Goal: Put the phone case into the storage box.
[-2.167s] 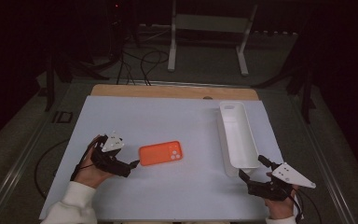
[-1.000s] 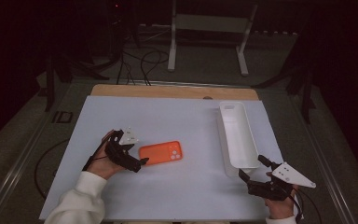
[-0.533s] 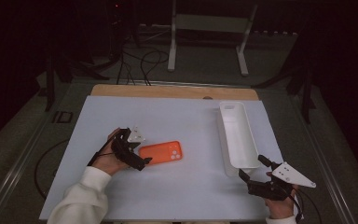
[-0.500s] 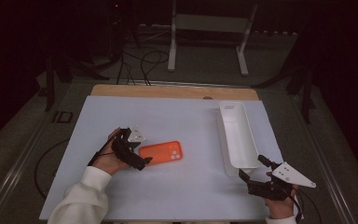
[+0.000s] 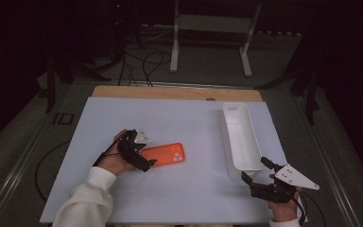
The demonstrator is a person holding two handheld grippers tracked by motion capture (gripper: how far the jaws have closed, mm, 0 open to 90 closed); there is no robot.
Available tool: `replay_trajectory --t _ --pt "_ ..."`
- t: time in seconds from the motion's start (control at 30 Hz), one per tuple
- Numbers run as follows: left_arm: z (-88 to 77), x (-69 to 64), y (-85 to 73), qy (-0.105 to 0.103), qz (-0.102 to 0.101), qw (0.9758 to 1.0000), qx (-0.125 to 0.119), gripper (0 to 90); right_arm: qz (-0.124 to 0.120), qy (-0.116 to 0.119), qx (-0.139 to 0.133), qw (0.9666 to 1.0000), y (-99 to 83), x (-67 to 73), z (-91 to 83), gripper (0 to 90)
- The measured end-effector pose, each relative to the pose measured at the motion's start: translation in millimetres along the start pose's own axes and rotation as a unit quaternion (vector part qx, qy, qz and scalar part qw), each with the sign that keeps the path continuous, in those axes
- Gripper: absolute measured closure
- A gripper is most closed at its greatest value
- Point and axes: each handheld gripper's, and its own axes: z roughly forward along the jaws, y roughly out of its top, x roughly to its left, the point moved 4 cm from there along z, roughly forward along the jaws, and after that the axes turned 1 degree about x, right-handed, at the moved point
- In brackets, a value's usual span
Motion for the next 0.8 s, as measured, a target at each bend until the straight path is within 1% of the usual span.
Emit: replay_trajectory --t 0.27,0.43,0.5,0.53,0.63,0.8 --pt "7.9 4.6 -0.1 -0.011 -0.003 0.9999 0.007 0.0 0.001 0.0 0.0 1.0 0.1 0.1 0.3 8.4" --pt "13.9 5.4 -0.5 -0.017 0.001 0.9997 0.017 0.0 -0.002 0.001 -0.001 1.0 0.2 0.2 1.0 8.4" --pt "16.1 5.5 -0.6 -0.02 -0.001 0.9996 0.02 0.0 0.0 0.001 0.0 1.0 0.2 0.1 0.8 8.4" --pt "17.3 5.9 -0.7 -0.019 0.001 0.9995 0.024 0.0 0.0 0.001 0.0 1.0 0.2 0.1 0.8 8.4" --pt "19.3 7.0 -0.7 -0.027 0.0 0.9991 0.031 0.0 -0.001 0.002 0.001 1.0 -0.2 0.3 1.4 8.5" --pt "22.5 7.1 0.5 -0.025 0.002 0.9988 0.041 0.0 -0.001 0.003 0.003 1.0 -0.4 0.3 1.5 8.4"
